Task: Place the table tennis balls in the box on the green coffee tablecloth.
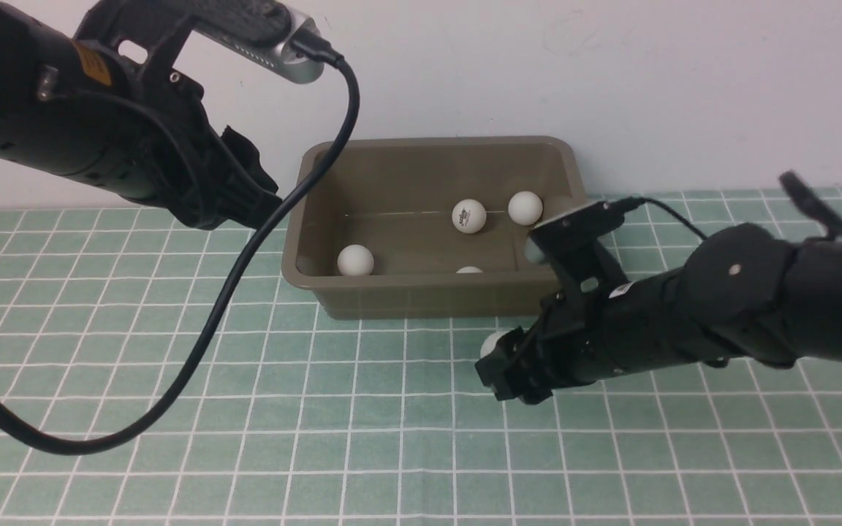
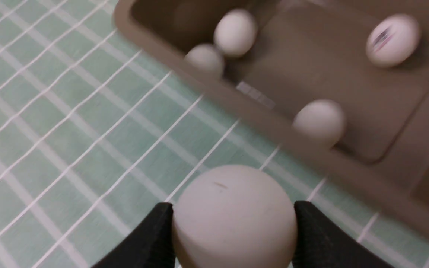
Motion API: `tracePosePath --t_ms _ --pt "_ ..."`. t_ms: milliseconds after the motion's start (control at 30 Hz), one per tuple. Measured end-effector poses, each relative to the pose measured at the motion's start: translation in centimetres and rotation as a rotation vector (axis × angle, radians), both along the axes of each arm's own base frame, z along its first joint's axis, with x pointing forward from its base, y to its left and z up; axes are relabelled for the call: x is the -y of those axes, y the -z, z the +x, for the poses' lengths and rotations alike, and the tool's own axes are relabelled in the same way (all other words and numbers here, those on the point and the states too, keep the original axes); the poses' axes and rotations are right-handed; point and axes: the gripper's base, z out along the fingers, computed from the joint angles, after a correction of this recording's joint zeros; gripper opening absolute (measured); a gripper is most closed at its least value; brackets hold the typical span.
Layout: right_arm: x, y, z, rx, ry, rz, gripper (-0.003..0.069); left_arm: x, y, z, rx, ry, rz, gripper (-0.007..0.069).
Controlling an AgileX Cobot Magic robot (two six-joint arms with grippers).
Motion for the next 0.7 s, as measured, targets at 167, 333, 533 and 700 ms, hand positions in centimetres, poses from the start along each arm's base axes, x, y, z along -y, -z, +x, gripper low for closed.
tracePosePath --t_ms 167,333,533,700 --pt "-0.1 -1.2 1.5 0.122 0.035 -0.012 0.0363 0.0 0.0 0.0 0.0 0.0 0.0 0.0288" --pt "-0.5 -1.6 3.3 0.174 0.033 -0.032 0.0363 0.0 0.0 0.0 0.0 0.0 0.0 0.0288" --pt "-0.9 -0.1 7.6 0.177 0.069 -0.052 0.0363 0.0 0.0 0.0 0.0 0.0 0.0 0.0288" --pt "-0.6 1.3 10.3 0.151 0.091 -0.06 0.0363 0.0 0.0 0.0 0.0 0.0 0.0 0.0288"
